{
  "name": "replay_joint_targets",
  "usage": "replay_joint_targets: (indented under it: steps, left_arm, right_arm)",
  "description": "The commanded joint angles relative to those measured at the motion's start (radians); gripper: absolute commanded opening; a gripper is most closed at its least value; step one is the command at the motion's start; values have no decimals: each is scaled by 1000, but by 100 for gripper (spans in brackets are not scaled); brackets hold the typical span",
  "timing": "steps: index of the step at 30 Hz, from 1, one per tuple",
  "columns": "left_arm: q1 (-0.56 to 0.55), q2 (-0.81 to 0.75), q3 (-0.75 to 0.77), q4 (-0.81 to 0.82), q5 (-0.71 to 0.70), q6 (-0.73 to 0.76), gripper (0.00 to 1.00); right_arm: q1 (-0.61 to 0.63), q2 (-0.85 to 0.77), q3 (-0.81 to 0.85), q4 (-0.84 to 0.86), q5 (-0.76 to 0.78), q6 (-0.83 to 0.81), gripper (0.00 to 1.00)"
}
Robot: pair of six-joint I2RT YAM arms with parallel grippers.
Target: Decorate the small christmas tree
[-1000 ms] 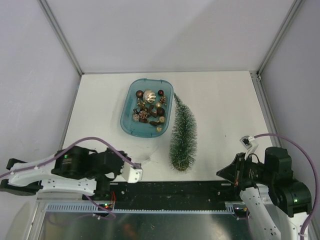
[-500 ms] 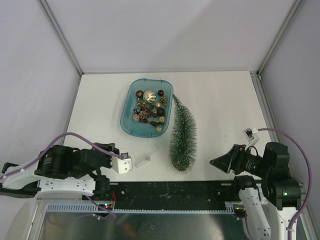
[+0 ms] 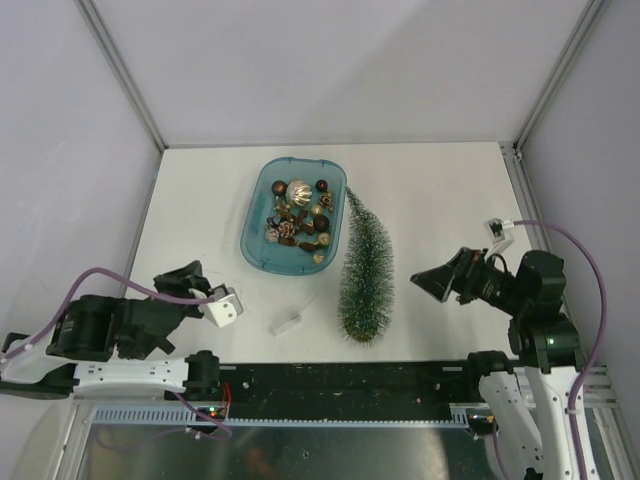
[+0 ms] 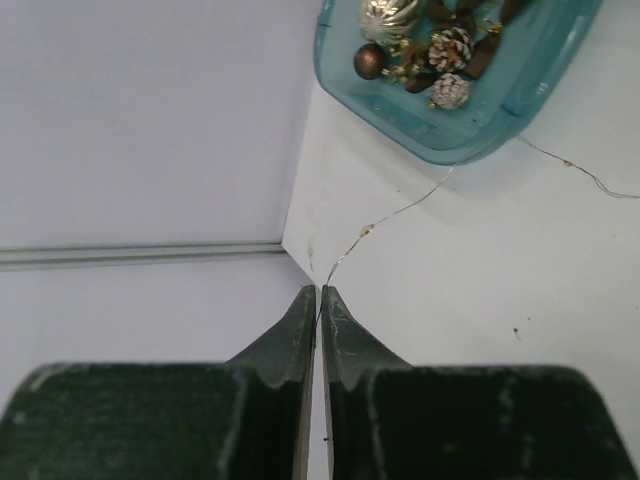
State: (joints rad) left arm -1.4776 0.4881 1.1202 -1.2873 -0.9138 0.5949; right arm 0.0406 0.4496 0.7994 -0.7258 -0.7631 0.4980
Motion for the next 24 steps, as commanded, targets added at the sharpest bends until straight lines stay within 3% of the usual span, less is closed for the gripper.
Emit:
replay_joint_targets:
  steps: [1,6,9,10,14,16,19,24]
  left_arm:
    - [-24,11,35,100,-100,27,11]
    - [-24,97,100,230,-112,-34,19]
    - [34,279,276,170,8,-120,27]
    - [107,344,382,119,78,-129,28]
    - [488,699,860,-66,507,-92,16]
    - [642,820,1005,-92,664,-78,11]
    - [813,862,952,-25,845,-77,4]
    - [985,766,591,227,986,-127,3]
  right_arm:
    - [130,92,4,314,93,39,99]
    - [401,248,93,422,317,-43,99]
    - [495,320,178,385,419,-112,99]
    - [508,329,202,368,447,-129,99]
    - [518,295,247,294,534,-186,99]
    - [514,259,257,267,568,-206,99]
    - [504,229,267,253,582,-223,99]
    - [493,225,273,283,571,-234,99]
